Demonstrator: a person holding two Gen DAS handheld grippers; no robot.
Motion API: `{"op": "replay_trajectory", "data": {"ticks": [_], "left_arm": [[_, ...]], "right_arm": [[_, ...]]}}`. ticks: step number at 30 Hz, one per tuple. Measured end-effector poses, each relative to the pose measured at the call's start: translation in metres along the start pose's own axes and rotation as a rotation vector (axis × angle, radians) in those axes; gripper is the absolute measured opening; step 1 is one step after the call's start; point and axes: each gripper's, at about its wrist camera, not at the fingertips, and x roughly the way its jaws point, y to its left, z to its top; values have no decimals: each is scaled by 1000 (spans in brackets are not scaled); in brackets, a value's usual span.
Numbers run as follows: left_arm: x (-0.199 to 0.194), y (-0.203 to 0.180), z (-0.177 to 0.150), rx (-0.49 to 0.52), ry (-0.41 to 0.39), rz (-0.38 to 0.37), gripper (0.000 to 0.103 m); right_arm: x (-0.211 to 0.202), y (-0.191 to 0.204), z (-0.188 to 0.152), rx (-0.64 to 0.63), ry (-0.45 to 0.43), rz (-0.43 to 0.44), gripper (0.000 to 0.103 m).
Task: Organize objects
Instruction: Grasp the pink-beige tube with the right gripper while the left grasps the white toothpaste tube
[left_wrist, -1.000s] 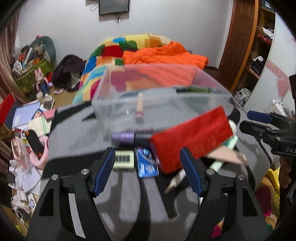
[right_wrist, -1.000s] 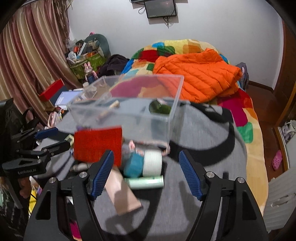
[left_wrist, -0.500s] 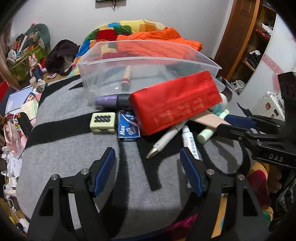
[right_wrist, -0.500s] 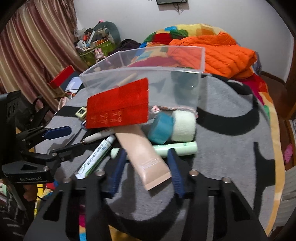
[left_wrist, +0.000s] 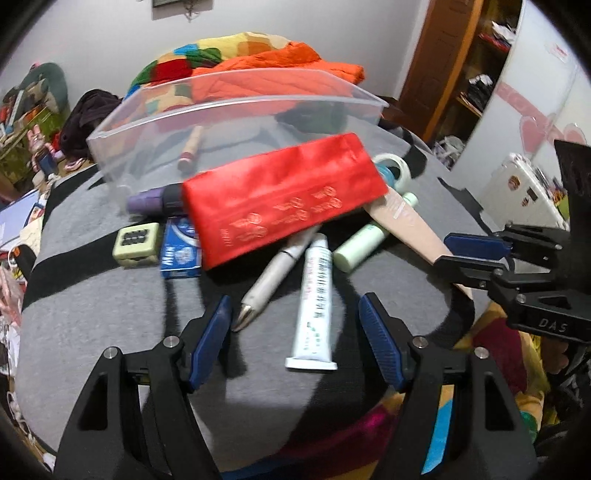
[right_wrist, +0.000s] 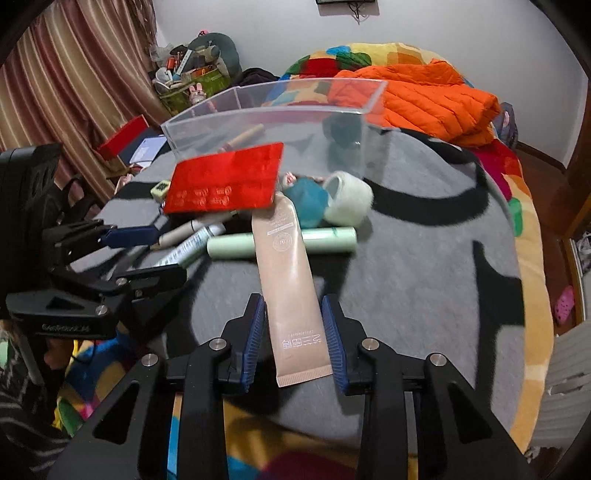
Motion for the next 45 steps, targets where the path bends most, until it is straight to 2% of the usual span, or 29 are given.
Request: {"op": "replay_trajectory", "data": {"ticks": [5, 9, 12, 15, 16, 19, 26, 33, 34, 35, 40, 45], "left_arm": [[4, -7, 2, 38, -6, 21, 56], [7, -5, 7, 43, -15, 34, 40], [8, -5, 7, 55, -25, 30, 33], [8, -6, 6, 65, -37, 33, 31], [7, -6, 5, 64, -39, 34, 29], [4, -5, 2, 58, -45, 32, 28], [-11, -1, -4, 16, -71, 13, 28], [-34, 1, -1, 3, -135, -7, 27], [-36, 1, 0, 2, -144, -13, 3], [-38, 1, 1, 2, -142, -21, 0], [-45, 2, 7, 1, -167, -20, 0], [-41, 0, 1, 10, -123, -64, 1]], "right_arm": [[-6, 1, -1, -18, -9, 8, 31], [2, 7, 8, -24, -26, 4, 44], [15, 11, 17, -21, -21, -1, 44], [27, 13, 20, -14, -8, -5, 42], [27, 14, 19, -16, -21, -18, 35], [22, 14, 16, -16, -27, 3, 28], [5, 14, 5, -8, -58, -11, 28], [-19, 13, 7, 25, -123, -26, 28], [-21, 13, 9, 26, -132, -28, 28], [-24, 13, 10, 27, -141, -28, 28], [-33, 17, 18, 15, -180, -28, 28], [-33, 18, 22, 21, -185, -22, 28]]}}
